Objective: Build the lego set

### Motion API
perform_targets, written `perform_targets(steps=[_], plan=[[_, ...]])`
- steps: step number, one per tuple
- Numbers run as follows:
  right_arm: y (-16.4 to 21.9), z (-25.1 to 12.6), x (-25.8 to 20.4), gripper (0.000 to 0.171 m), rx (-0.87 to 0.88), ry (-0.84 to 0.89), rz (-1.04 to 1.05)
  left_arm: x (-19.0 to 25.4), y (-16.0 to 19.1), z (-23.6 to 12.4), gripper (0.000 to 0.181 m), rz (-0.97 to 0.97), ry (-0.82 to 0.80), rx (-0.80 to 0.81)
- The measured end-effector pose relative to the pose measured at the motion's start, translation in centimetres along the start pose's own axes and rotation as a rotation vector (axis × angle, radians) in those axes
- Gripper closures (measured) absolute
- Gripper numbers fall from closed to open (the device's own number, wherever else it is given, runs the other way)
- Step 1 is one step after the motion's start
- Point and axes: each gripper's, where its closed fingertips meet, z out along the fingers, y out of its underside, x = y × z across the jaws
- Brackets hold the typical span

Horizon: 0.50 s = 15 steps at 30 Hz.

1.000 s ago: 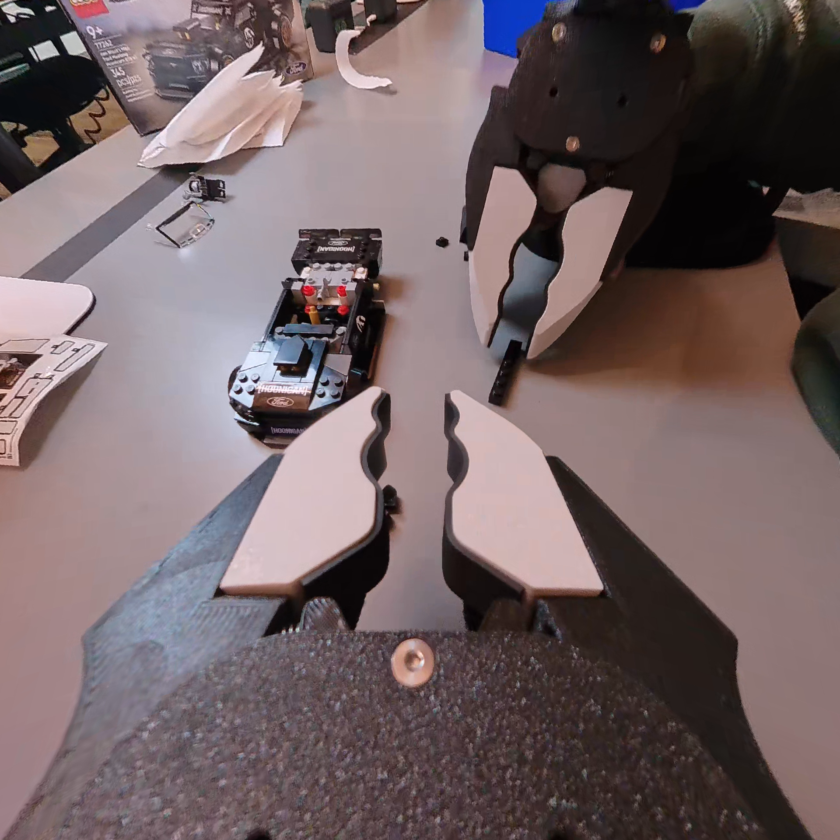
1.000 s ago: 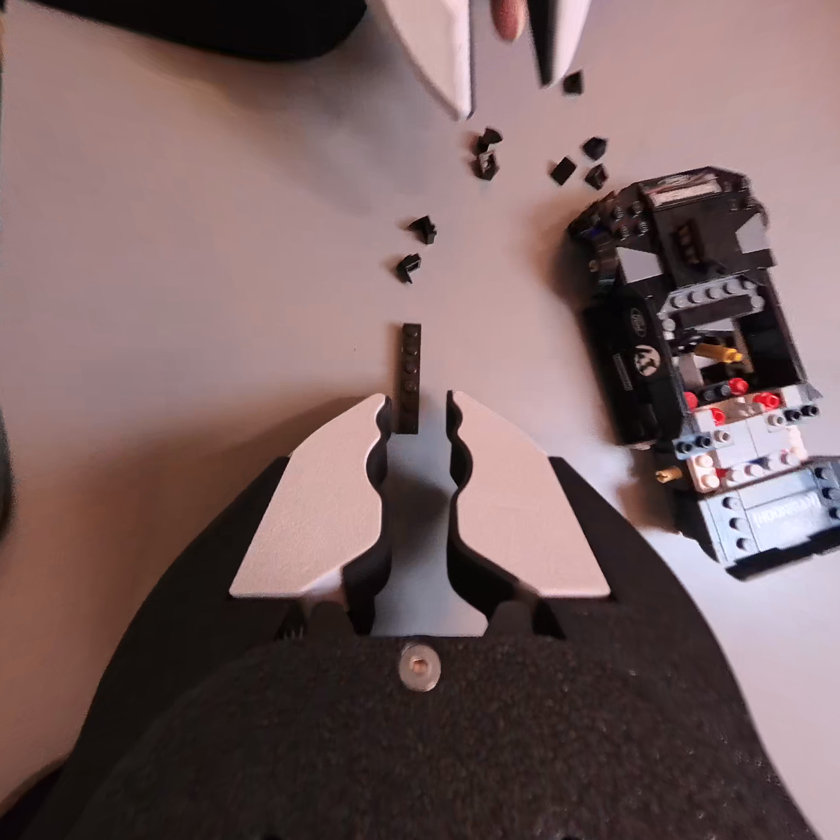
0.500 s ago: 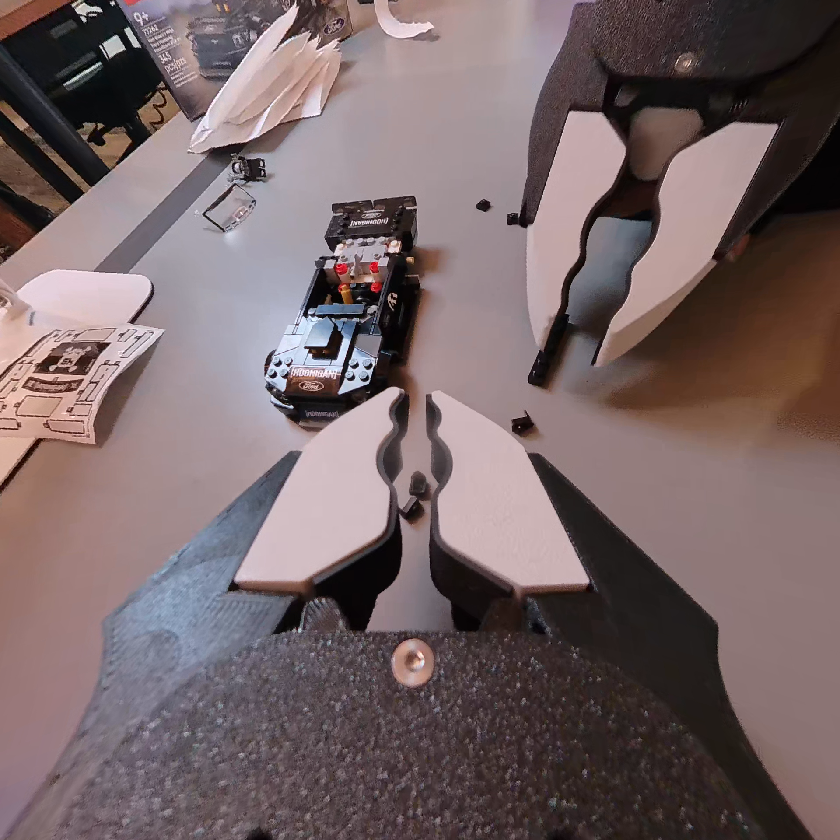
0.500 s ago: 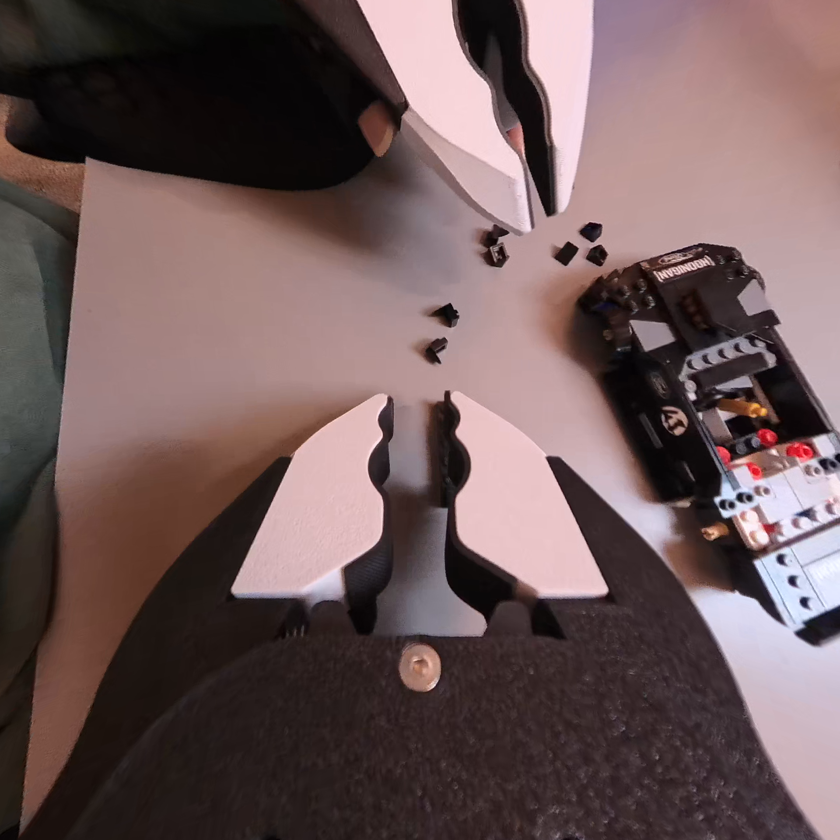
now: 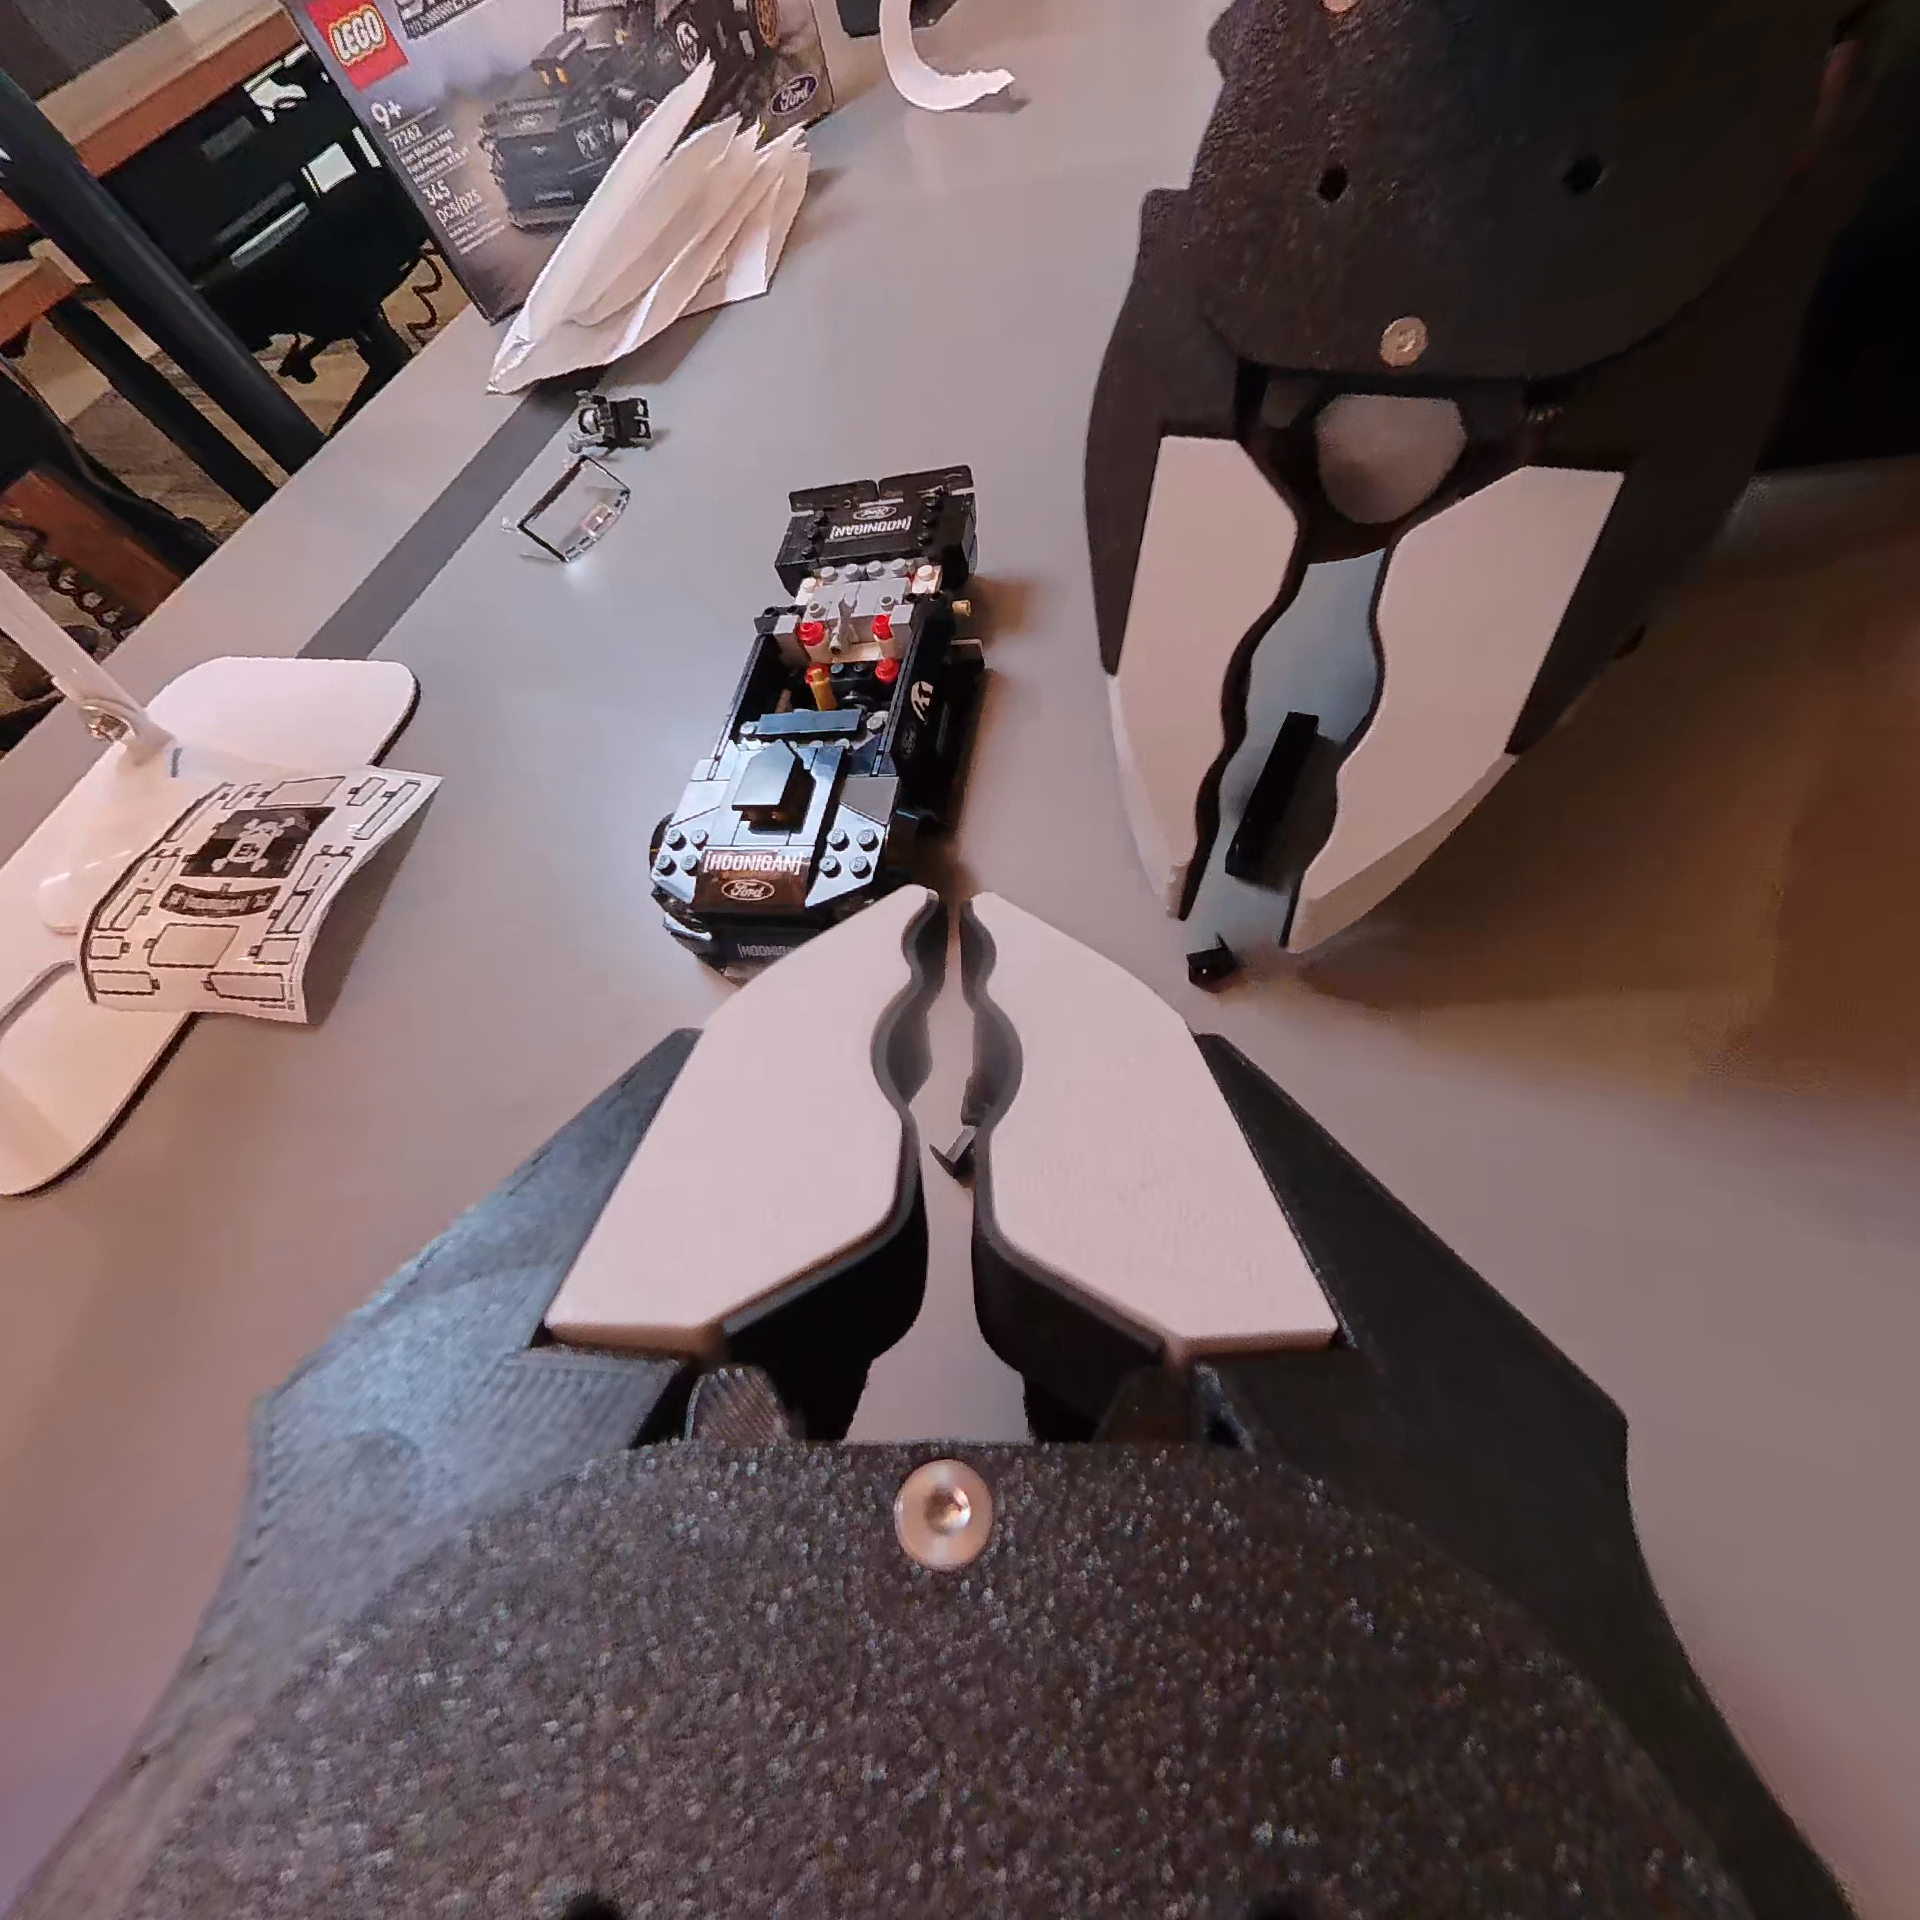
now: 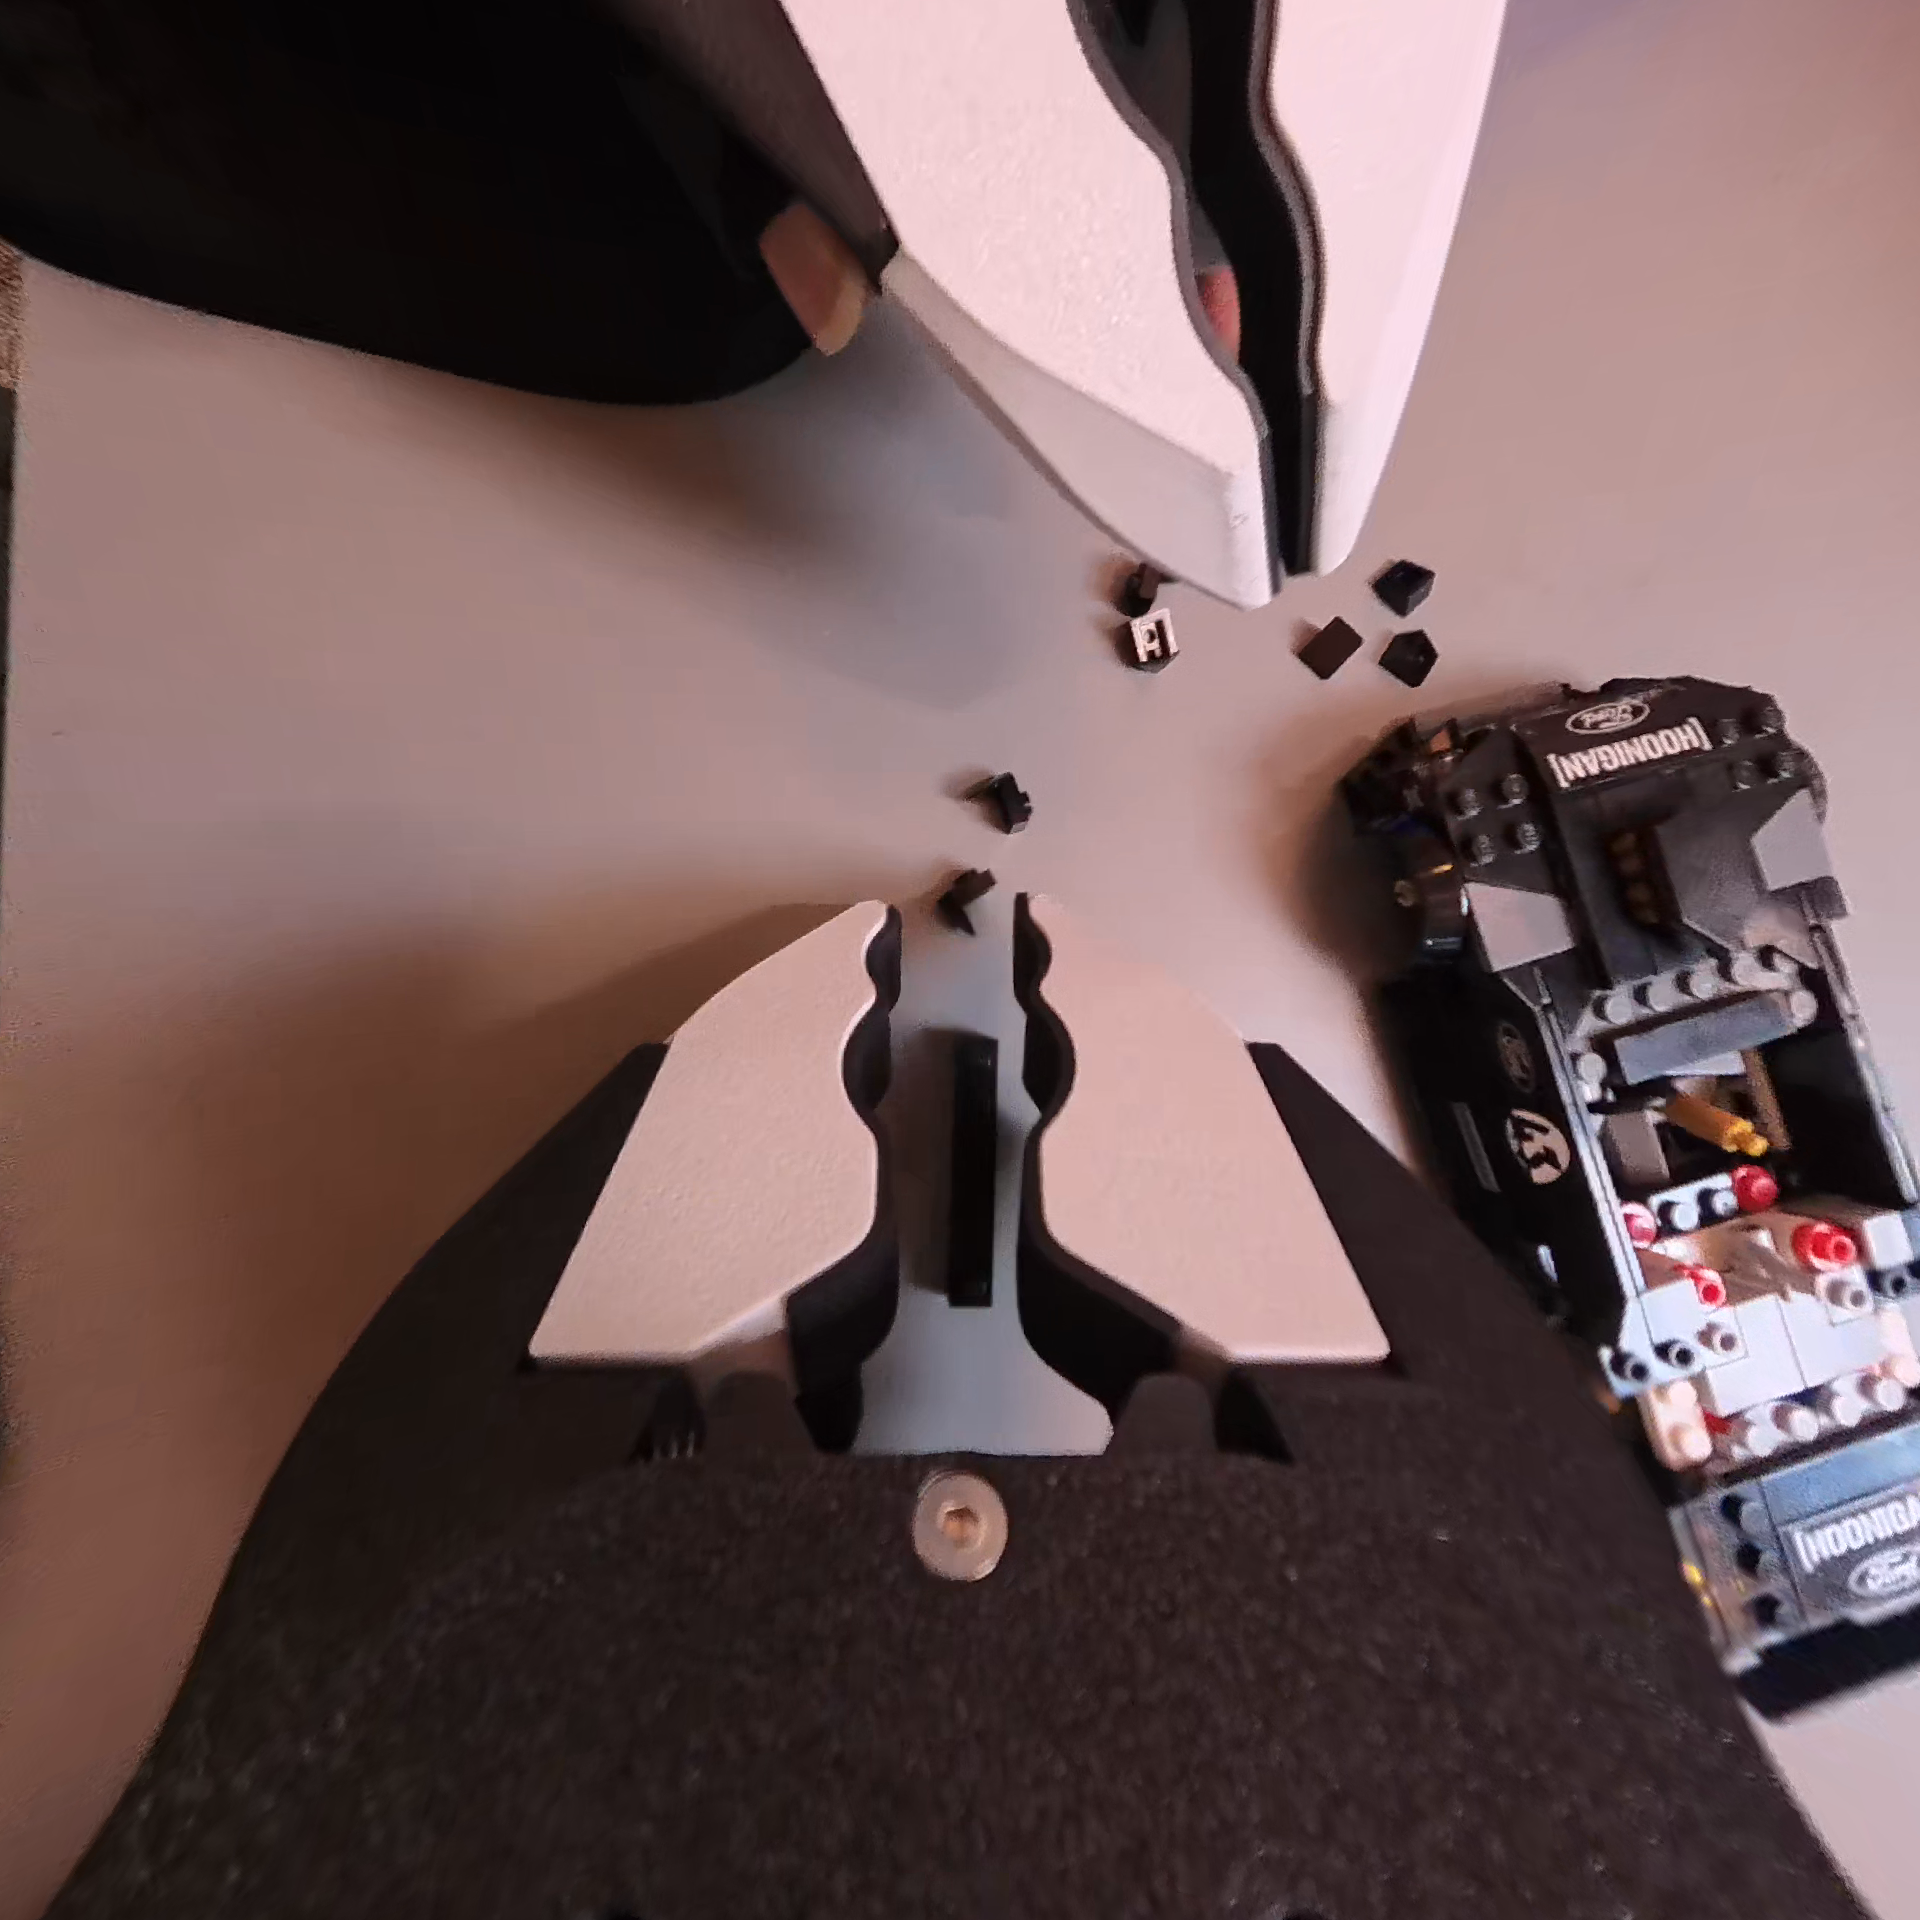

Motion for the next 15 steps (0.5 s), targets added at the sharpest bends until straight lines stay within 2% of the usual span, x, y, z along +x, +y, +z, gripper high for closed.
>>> perform_targets(steps=[4, 8, 11, 15], plan=[[0.0, 0.9, 0.4, 0.164, -0.026, -0.003, -0.029, 0.2, 0.3, 0.1, 0.179, 0.004, 0.014, -0.013], [-0.5, 0.0, 0.5, 0.164, 0.036, -0.004, -0.025, 0.8, 0.0, 0.1, 0.178, -0.015, 0.058, 0.007], [-2.2, -2.7, 0.3, 0.164, 0.249, -0.044, 0.111, 1.8, -1.2, -0.2, 0.177, -0.049, 0.125, 0.082], [-4.7, -7.8, 0.4, 0.164, 0.651, -0.159, 0.436, 3.6, -4.0, -0.9, 0.175, -0.039, 0.202, 0.233]])
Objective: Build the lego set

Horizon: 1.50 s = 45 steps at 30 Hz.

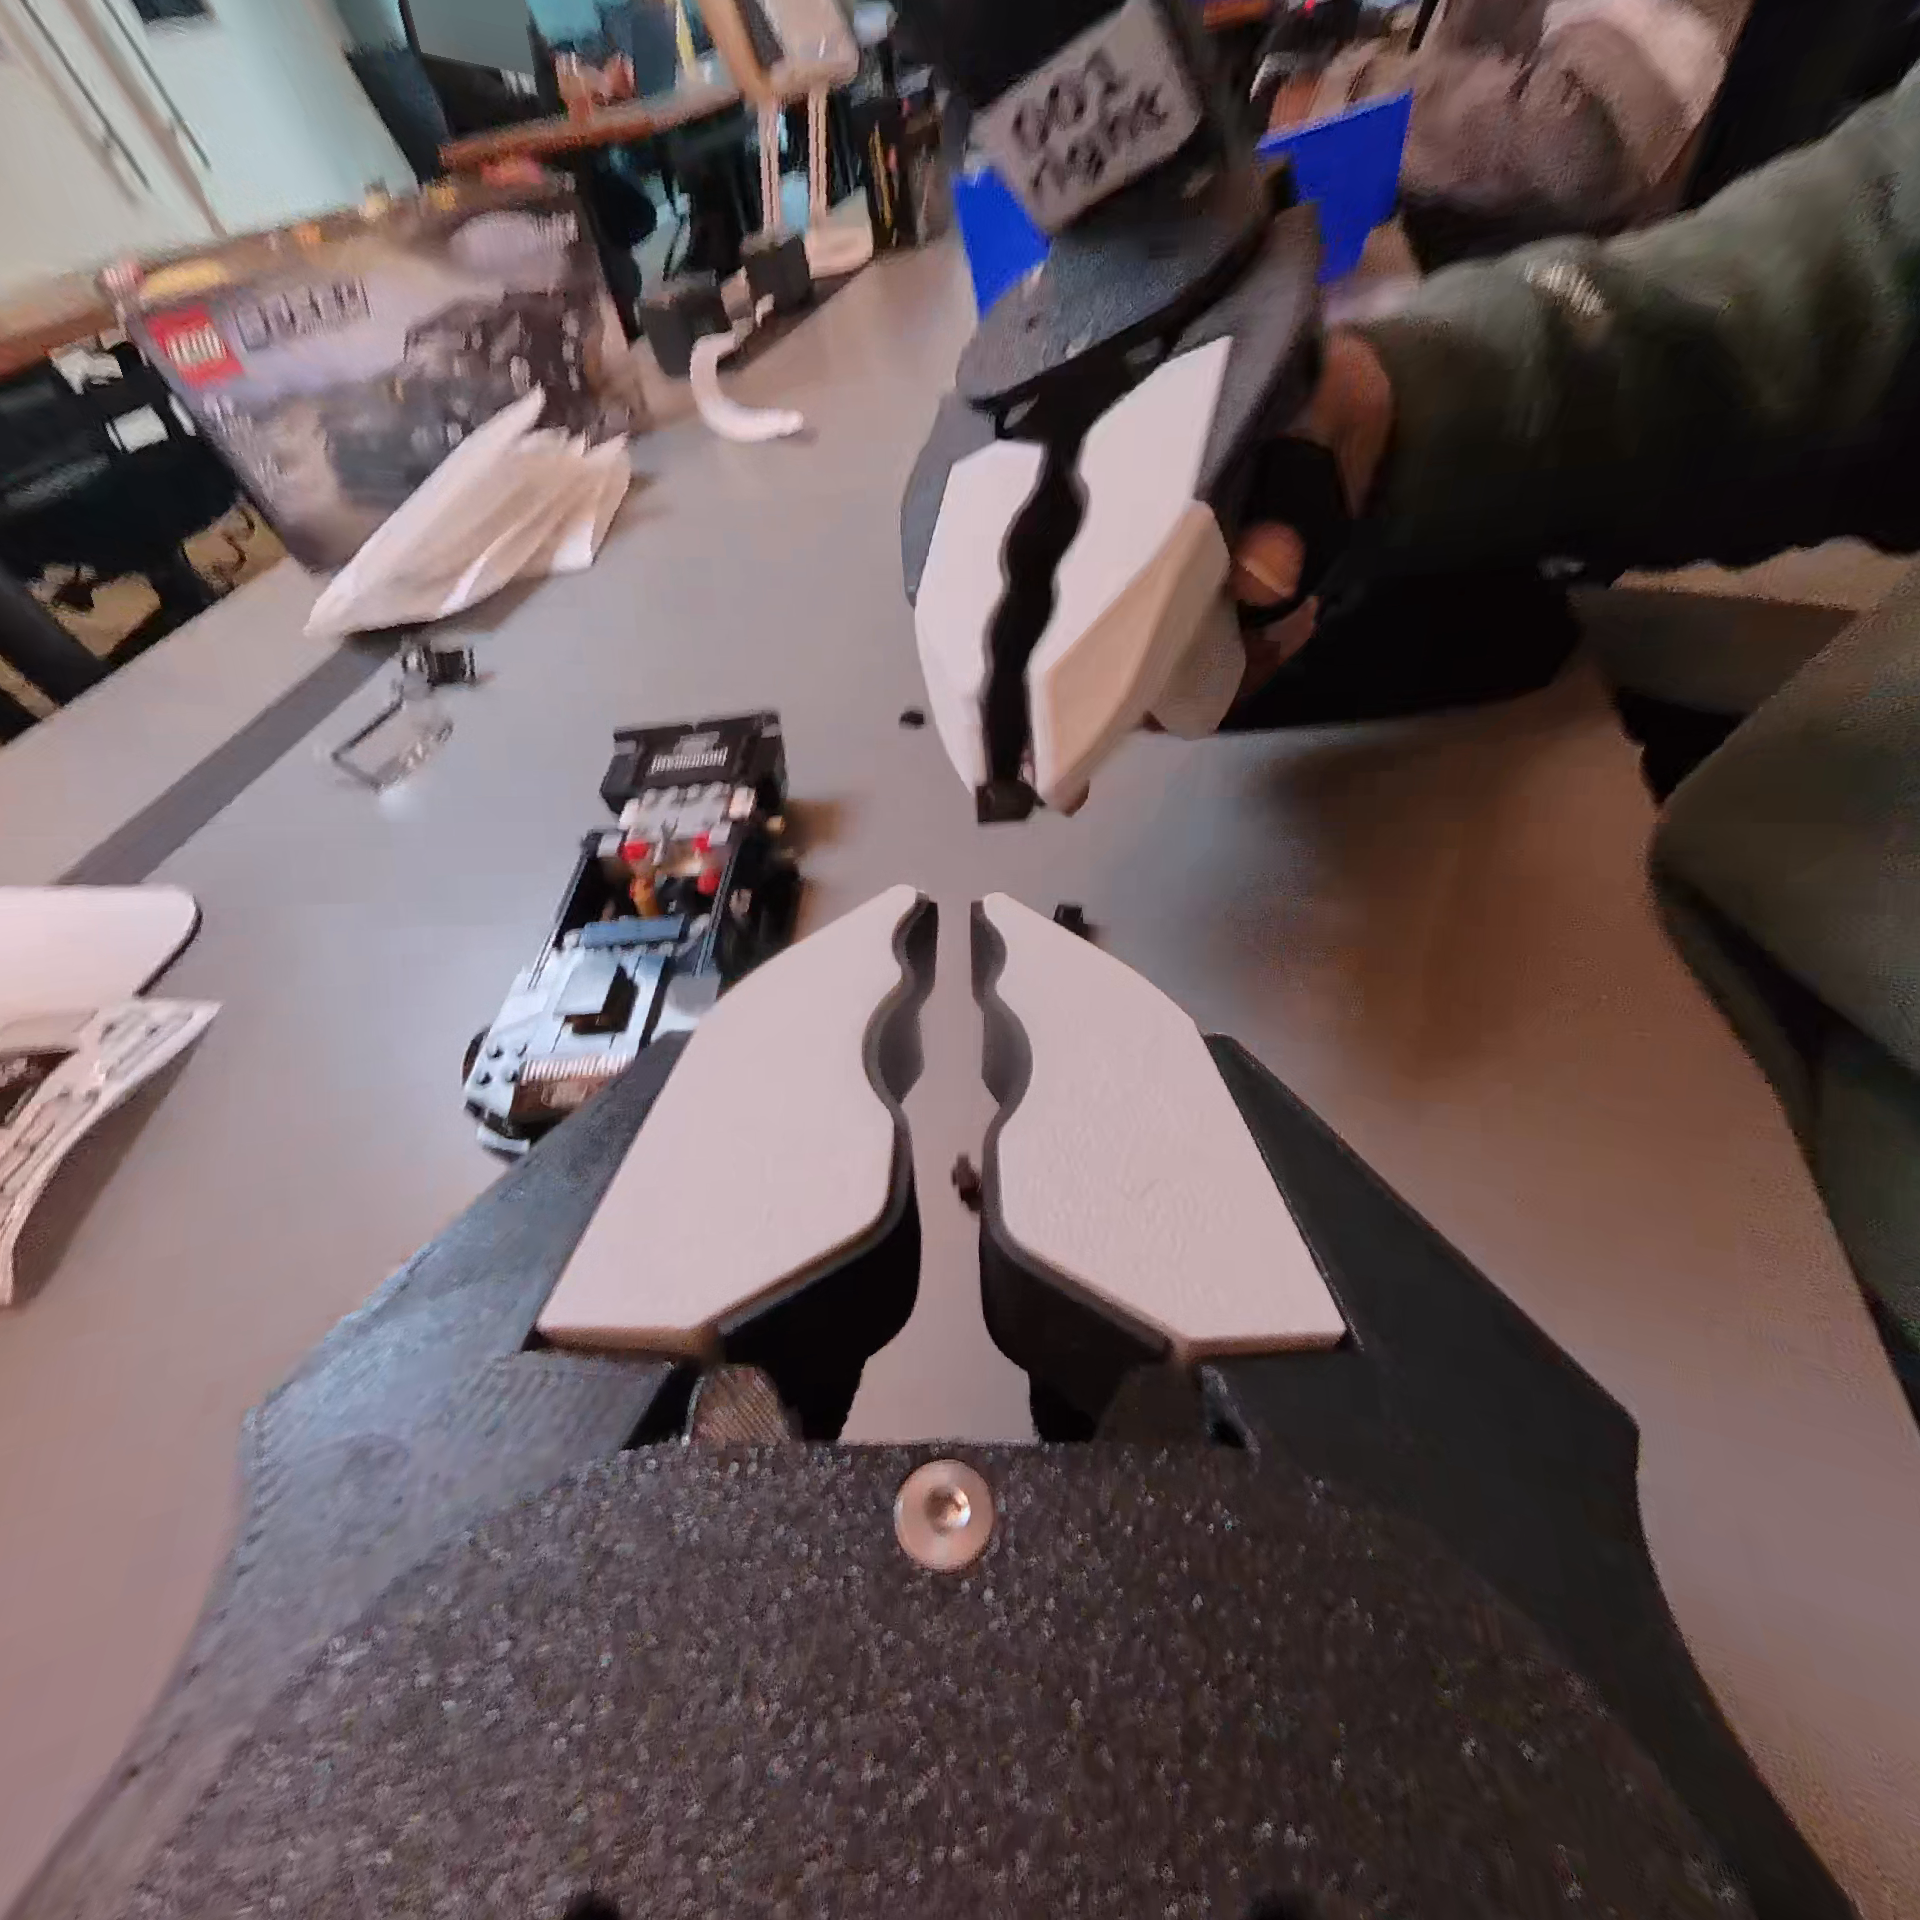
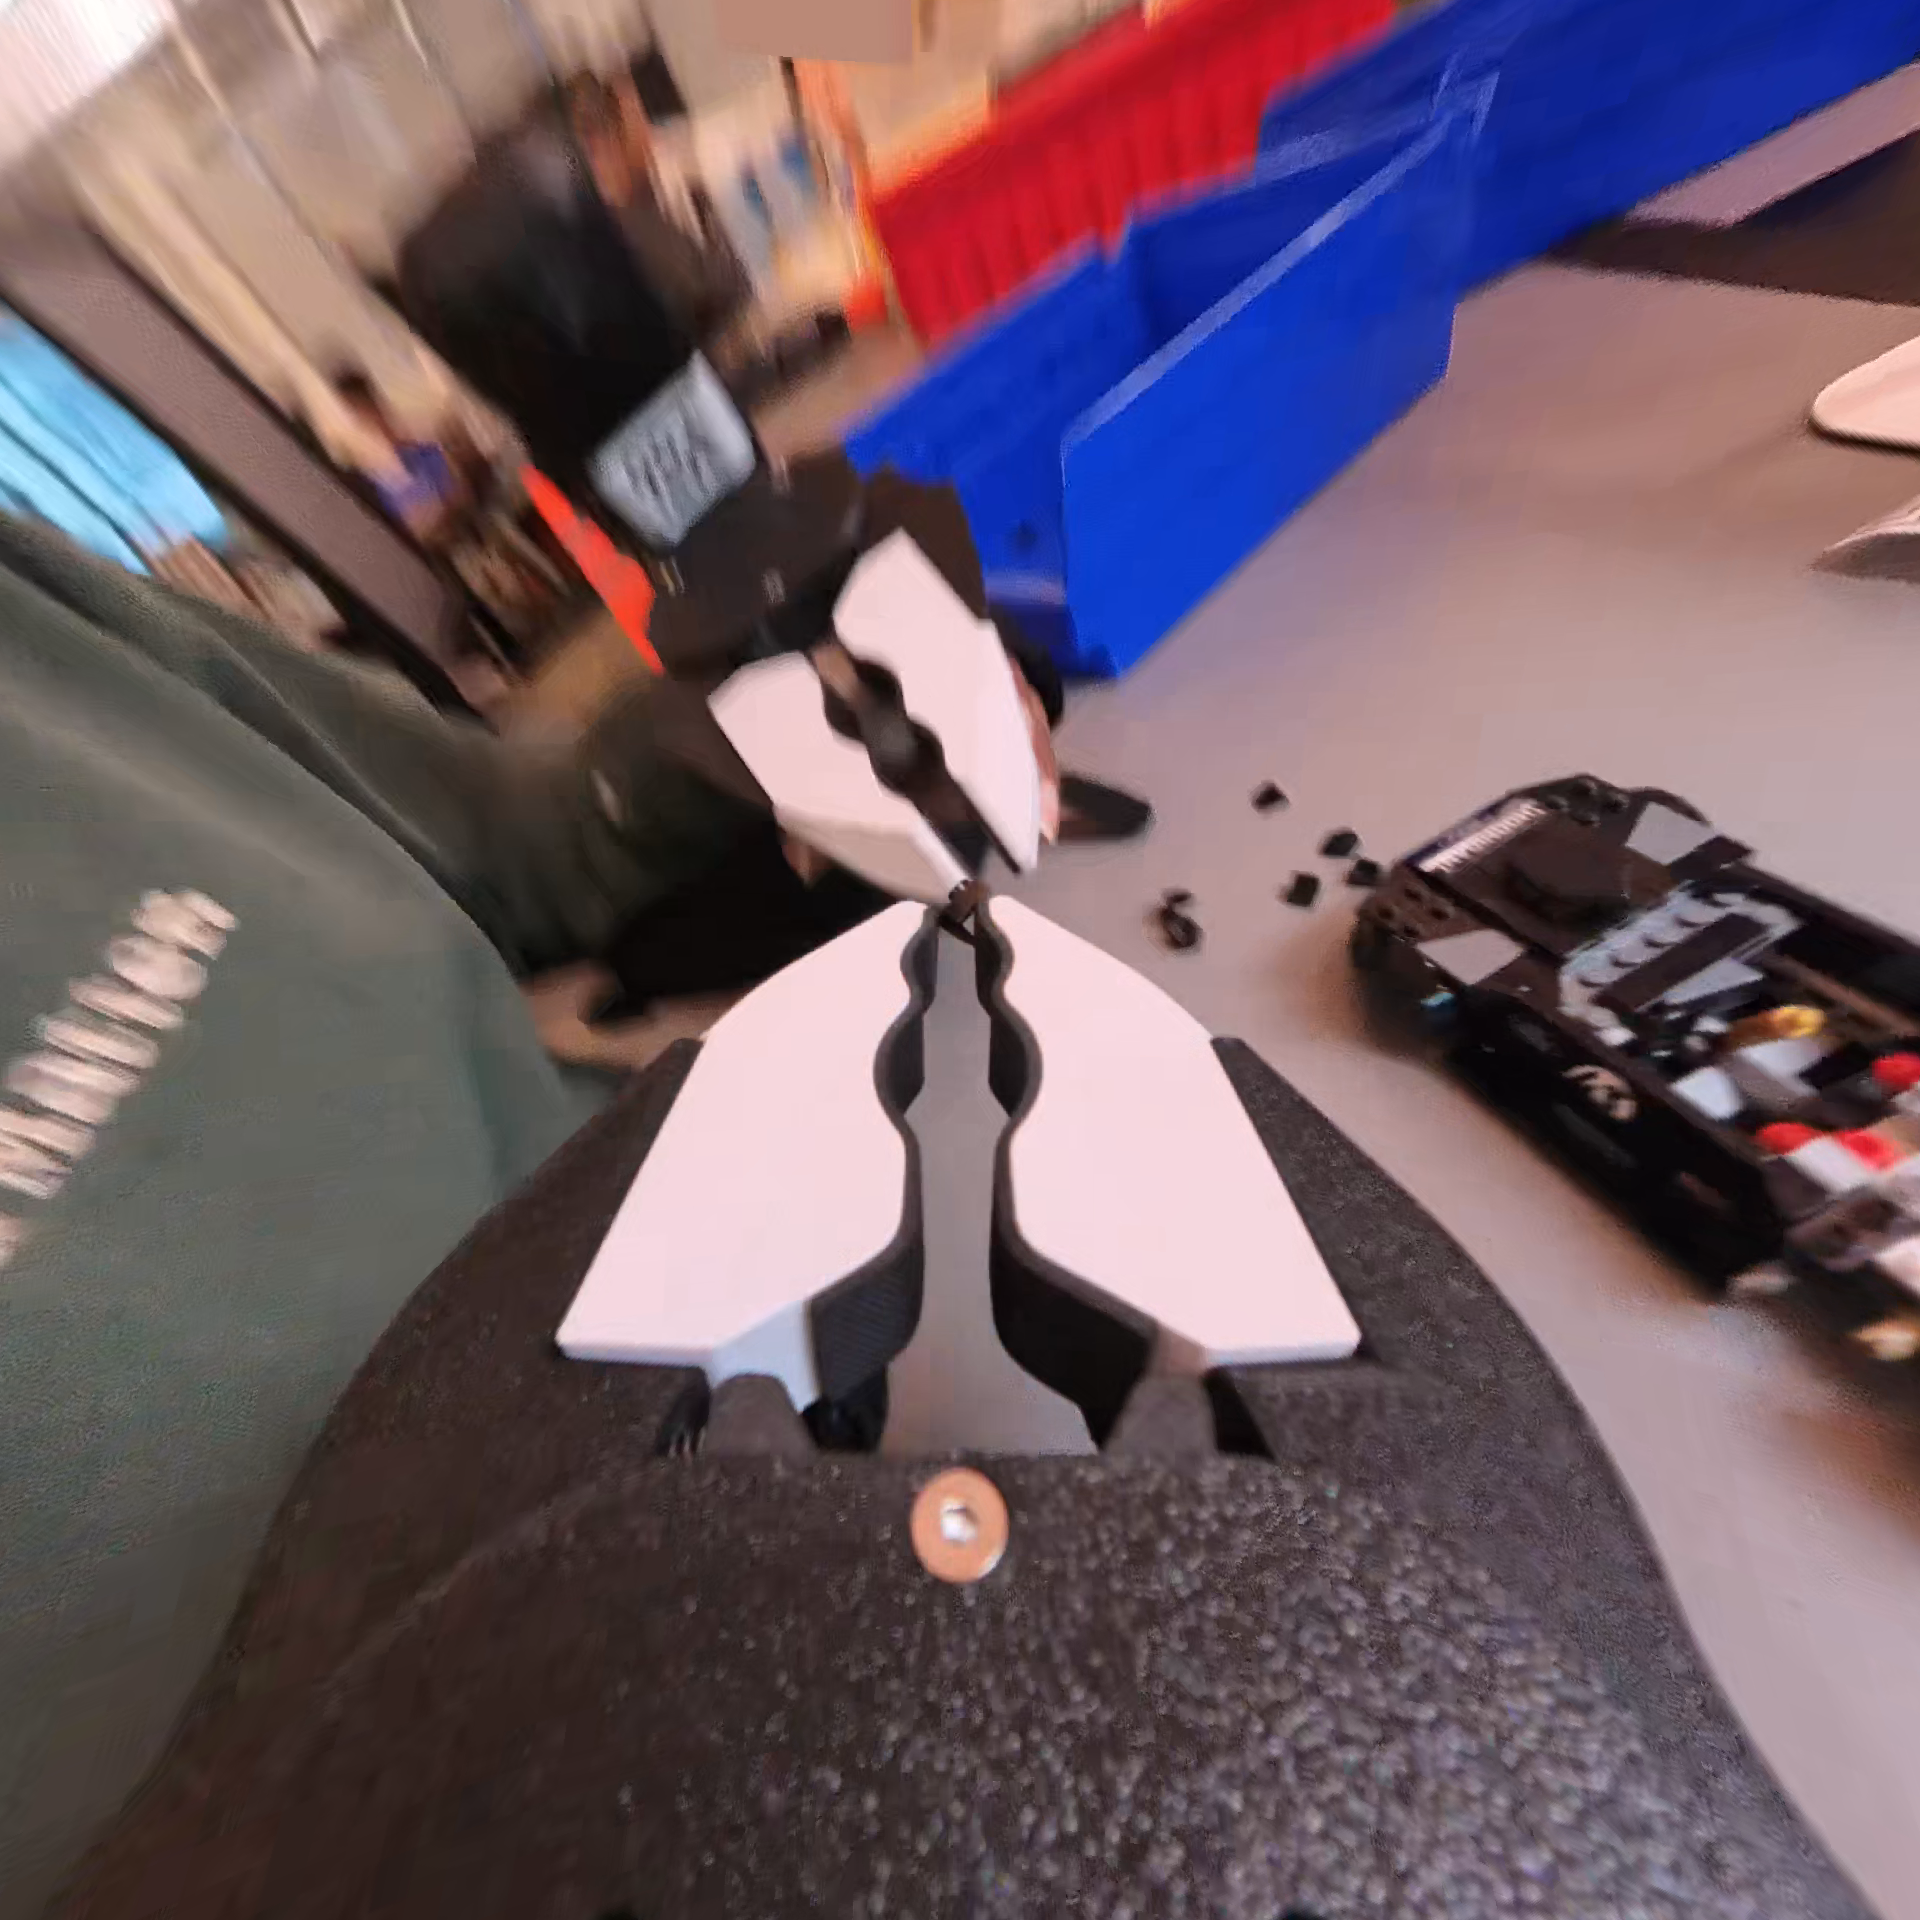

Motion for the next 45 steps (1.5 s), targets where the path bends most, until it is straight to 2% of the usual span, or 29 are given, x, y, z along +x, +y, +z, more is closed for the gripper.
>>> perform_targets(steps=[3, 6, 18, 24, 34, 45], plan=[[-2.5, -1.9, -1.3, 0.165, 0.25, -0.092, 0.207, 0.8, -1.8, 0.2, 0.172, 0.022, -0.002, 0.094], [-3.4, -2.9, -2.1, 0.165, 0.39, -0.175, 0.364, 1.4, -3.8, 0.4, 0.171, 0.017, -0.01, 0.198], [-4.3, -3.4, -3.2, 0.165, 0.66, -0.475, 0.814, 2.0, -5.5, 1.0, 0.169, -0.05, -0.004, 0.282], [-3.3, -2.3, -2.9, 0.165, 0.651, -0.405, 0.771, 2.2, -6.0, 0.3, 0.167, -0.062, 0.013, 0.323], [-2.3, -1.8, -2.8, 0.165, 0.587, -0.298, 0.658, 2.4, -5.1, 0.6, 0.169, 0.013, -0.003, 0.27], [-1.5, -1.6, -2.9, 0.165, 0.514, -0.226, 0.523, 2.9, -4.5, 0.6, 0.17, -0.045, 0.083, 0.249]])
